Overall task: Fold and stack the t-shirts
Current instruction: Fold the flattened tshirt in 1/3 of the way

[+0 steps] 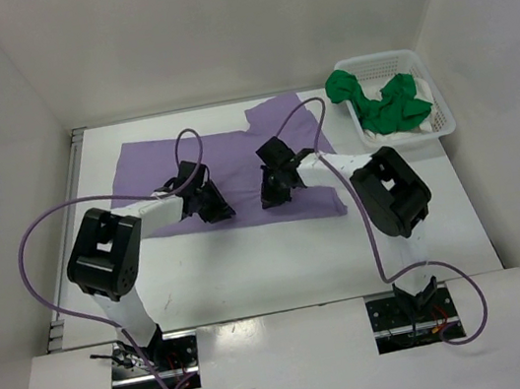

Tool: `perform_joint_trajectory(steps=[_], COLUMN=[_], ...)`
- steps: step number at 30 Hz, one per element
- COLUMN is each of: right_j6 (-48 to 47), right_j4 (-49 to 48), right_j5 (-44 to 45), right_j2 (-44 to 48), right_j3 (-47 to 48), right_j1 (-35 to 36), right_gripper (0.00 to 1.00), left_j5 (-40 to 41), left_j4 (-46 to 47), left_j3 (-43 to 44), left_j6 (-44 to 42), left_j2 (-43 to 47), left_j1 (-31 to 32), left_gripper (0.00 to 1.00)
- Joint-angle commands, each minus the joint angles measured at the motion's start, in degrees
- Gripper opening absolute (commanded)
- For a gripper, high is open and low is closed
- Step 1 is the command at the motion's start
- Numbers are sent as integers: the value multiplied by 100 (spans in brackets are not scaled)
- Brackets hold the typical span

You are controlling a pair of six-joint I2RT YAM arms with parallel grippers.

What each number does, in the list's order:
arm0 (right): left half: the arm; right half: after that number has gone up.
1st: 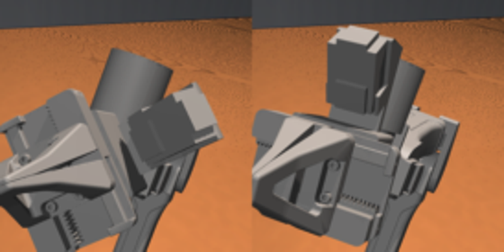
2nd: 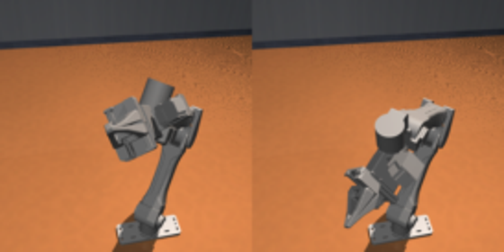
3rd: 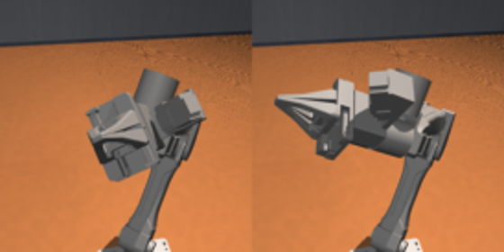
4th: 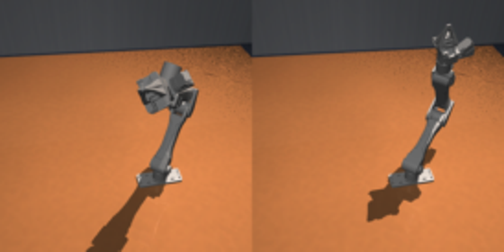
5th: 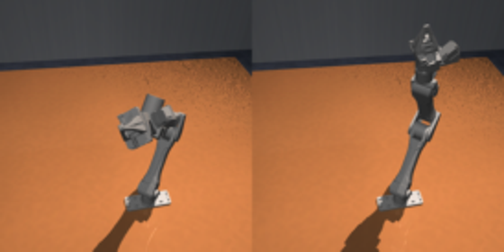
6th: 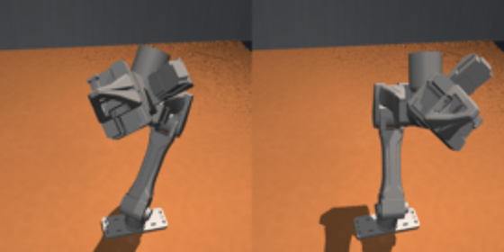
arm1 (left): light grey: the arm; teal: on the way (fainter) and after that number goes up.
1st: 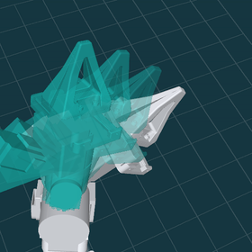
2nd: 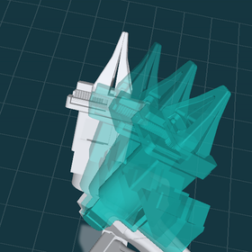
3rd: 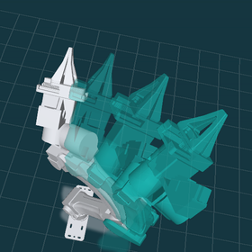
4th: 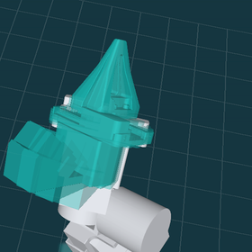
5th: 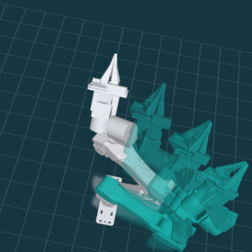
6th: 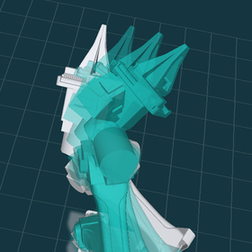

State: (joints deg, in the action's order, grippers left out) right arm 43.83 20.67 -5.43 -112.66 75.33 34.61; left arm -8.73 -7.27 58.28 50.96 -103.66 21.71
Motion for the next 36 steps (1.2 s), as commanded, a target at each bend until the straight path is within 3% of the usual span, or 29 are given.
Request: perform_joint_trajectory(steps=[1, 6, 12, 18, 23, 25, 27, 30, 32, 36], right_j6=[11, 125, 433, 653, 241, 109, -94, -374, -445, -603], right_j4=[104, 210, 271, 526, 886, 887, 694, 693, 527, 465], right_j5=[542, 605, 421, 227, 112, 25, -176, -248, -309, -467], right_j2=[-37, 314, 1384, 2230, 2310, 2258, 2109, 1705, 1572, 1318], right_j3=[-412, -1019, -2511, -2893, -1491, -1110, -714, -195, 59, 289], right_j1=[-60, -60, 2, 55, 55, -85, -191, -253, -253, -359], right_gripper=[1, 0, 0, 4, 26, 26, 13, 6, 6, 6], left_j5=[-146, -365, -1069, -569, -296, -95, 152, 790, 1074, 1365], left_j4=[68, -134, -450, -1127, -1014, -708, -592, -521, -592, -855], left_j3=[-299, -440, -1099, -934, -292, 164, 533, 1412, 2051, 2958], left_j6=[-69, -69, 309, 231, -147, -253, -323, -559, -692, -929], left_j2=[-85, 91, 802, 1866, 2113, 1877, 1367, 550, -98, -1006], left_j1=[113, 665, 1010, 1010, -472, -1288, -1712, -2206, -2477, -2856], left_gripper=[28, 28, 28, 37, 41, 37, 28, 17, 17, 34])
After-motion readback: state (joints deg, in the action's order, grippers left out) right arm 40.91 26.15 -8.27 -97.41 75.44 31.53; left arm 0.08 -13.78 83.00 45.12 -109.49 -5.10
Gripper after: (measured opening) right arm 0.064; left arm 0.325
